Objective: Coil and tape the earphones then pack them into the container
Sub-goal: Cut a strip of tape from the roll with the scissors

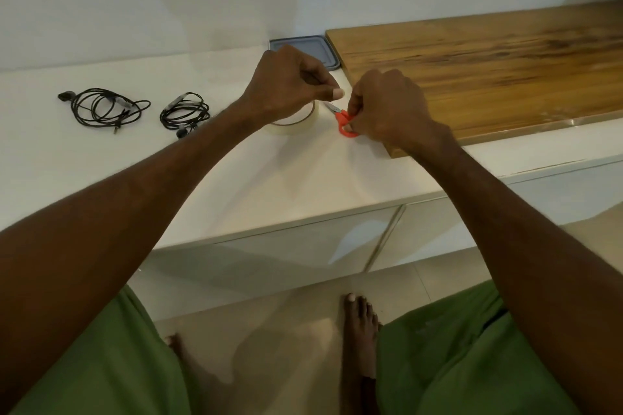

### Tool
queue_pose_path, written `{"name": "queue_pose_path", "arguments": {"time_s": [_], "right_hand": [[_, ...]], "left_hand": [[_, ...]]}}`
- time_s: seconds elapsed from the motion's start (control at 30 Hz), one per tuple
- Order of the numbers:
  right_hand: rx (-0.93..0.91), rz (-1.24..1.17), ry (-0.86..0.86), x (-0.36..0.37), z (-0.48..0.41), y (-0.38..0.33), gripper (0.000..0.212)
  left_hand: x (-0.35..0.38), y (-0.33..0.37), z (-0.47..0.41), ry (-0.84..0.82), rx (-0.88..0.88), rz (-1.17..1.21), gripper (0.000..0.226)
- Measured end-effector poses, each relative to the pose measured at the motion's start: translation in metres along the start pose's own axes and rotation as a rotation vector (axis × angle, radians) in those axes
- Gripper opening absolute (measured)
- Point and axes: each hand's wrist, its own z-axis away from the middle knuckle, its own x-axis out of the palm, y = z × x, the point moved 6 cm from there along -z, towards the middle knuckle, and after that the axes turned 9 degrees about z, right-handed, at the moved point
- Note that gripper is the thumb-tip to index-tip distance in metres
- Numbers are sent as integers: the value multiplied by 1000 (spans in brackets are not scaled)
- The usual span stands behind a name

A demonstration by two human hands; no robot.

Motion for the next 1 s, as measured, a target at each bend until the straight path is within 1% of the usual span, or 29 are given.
{"name": "queue_pose_path", "arguments": {"time_s": [0.1,0.2,0.27,0.37,0.47,0.53,0.67,0.8,0.83,0.87,0.9,0.97,1.0], "right_hand": [[12,61,38,0,-1,-4,41],[27,83,11,0,2,-6,39],[15,95,-13,-1,5,-6,40],[0,72,-12,-3,10,-5,40],[-12,90,-5,-4,14,-6,45],[-20,105,-3,-4,16,-5,46],[-92,124,15,-2,20,-8,37],[-143,228,63,-2,20,-12,32],[-128,198,50,-1,19,-11,32],[-84,86,20,-1,17,-8,31],[-19,-104,-44,-1,15,-2,27],[93,-589,-176,-2,11,12,16],[119,-784,-200,-5,10,18,14]], "left_hand": [[1,-1,-2,-47,1,61,20],[3,-5,-4,-95,3,58,22],[3,-5,-6,-93,21,54,22],[-7,-6,-13,-32,14,145,26],[-16,-3,-16,-12,13,199,28],[-22,4,-17,15,61,165,26],[-41,24,-16,140,187,85,27],[-59,35,-16,253,236,139,25],[-62,35,-16,276,237,150,25],[-64,35,-15,292,234,153,26],[-65,34,-14,305,224,156,27],[-68,28,-11,326,191,170,29],[-69,25,-10,335,173,175,30]]}}
